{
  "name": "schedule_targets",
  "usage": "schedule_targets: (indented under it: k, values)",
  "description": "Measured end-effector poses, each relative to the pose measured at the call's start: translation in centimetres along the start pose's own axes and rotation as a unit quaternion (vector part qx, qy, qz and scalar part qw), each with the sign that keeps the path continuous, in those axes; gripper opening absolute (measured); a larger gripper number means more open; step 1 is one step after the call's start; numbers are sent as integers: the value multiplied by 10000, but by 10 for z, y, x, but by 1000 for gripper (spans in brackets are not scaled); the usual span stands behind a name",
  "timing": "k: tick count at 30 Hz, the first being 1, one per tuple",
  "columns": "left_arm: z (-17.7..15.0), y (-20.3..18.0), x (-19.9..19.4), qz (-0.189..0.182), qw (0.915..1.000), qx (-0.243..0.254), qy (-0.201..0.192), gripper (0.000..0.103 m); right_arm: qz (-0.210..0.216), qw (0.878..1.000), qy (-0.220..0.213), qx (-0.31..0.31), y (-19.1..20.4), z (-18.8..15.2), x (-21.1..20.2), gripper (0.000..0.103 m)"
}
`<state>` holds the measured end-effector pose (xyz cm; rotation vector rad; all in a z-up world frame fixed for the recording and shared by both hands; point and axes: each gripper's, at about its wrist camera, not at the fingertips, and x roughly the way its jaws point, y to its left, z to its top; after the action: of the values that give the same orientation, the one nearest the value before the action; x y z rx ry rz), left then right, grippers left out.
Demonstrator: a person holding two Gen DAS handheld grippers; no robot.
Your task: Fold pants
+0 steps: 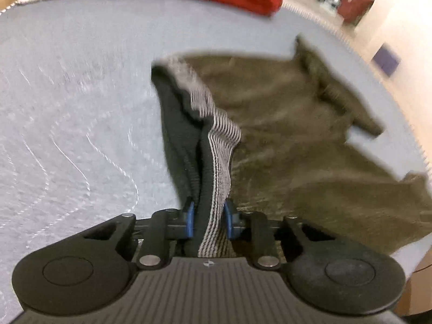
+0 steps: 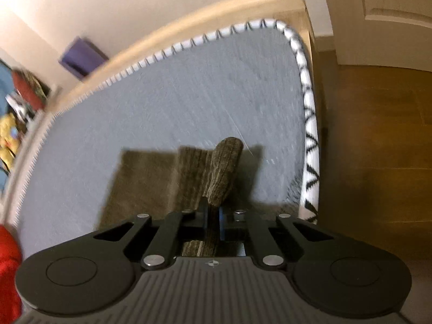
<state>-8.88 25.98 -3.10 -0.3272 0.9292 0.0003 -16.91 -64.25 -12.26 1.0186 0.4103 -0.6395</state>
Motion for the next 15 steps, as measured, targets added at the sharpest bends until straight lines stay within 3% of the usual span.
schedule_targets:
  k: [1,3,6,8,10,12,14,15]
  values:
    - [0,0,-16,-193,9997,-36,-129,22,83,9999,-145,29,4,3,-13,6]
    - [-6,-1,-37,-348,9993,30,-154,22,-215,9992,-325,-65,8,4,-30,6]
    - [-18,0,-23,-22,9989,264,391,22,-1138,9935,9,-78,-8,3,-16,6]
    - [-30,-4,-7,197,9950,577,794,23,-1319,9908,302,86,-24,2,0,6]
    - [-36,-18,-3,575,9879,1122,905,30,-1281,9907,452,50,-29,4,10,7]
    - [-40,-37,-5,1028,9744,1850,761,48,-1262,9908,459,-145,-24,6,11,10]
    - [-39,-51,-20,1436,9642,2211,278,51,-1308,9910,226,-157,-19,11,3,11]
    - [-36,-56,-28,1419,9640,2248,32,52,-1340,9907,74,-204,-15,13,-1,14]
